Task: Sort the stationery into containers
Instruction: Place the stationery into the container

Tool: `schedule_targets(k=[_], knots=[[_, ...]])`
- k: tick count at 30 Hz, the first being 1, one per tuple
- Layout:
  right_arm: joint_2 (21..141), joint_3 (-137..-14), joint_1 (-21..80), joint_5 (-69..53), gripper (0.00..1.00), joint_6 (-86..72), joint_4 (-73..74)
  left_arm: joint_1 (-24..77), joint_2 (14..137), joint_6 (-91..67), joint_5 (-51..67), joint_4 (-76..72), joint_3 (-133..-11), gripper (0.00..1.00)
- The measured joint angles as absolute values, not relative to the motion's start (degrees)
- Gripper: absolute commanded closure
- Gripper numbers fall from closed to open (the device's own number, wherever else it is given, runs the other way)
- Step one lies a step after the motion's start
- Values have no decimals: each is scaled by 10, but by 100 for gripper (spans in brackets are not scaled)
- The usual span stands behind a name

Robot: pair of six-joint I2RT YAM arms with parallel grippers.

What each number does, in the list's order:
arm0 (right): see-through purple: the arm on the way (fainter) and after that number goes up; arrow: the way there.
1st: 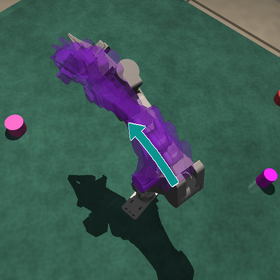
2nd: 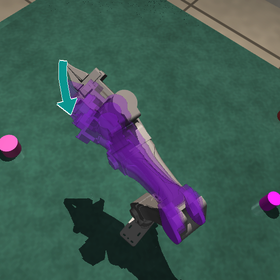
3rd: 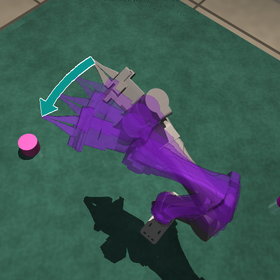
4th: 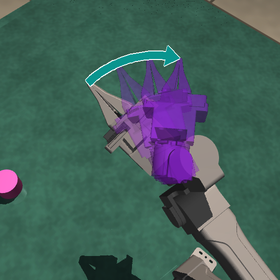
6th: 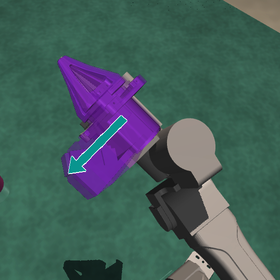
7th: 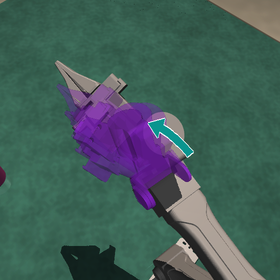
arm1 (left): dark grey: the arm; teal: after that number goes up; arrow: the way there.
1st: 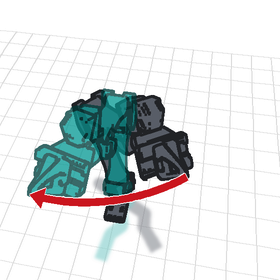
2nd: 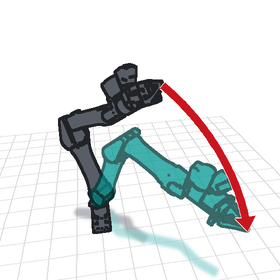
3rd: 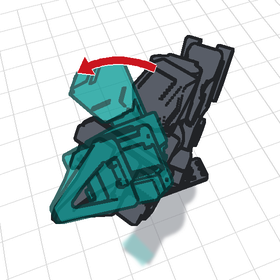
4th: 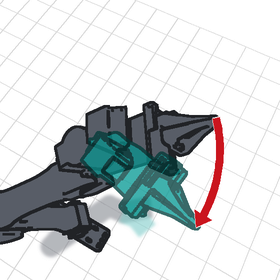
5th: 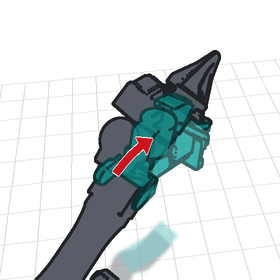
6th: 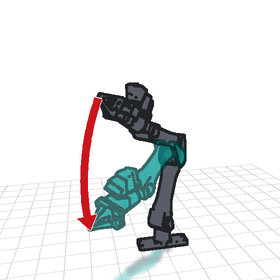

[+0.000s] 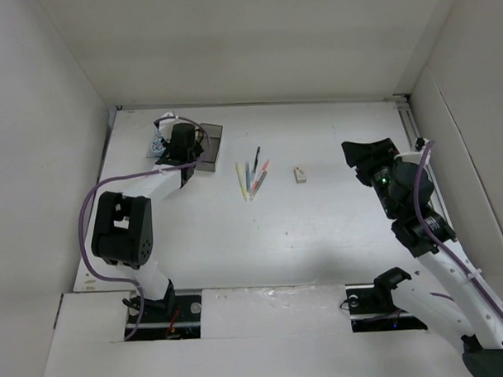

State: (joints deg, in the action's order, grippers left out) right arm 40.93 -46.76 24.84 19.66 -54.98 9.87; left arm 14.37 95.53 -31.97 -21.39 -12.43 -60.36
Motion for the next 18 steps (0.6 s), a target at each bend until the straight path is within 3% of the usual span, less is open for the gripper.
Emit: schedule_targets(k=[18], knots=[[419,-468,248,182,33,-543,98,112,1075,-307,-262,-86,-703,85]])
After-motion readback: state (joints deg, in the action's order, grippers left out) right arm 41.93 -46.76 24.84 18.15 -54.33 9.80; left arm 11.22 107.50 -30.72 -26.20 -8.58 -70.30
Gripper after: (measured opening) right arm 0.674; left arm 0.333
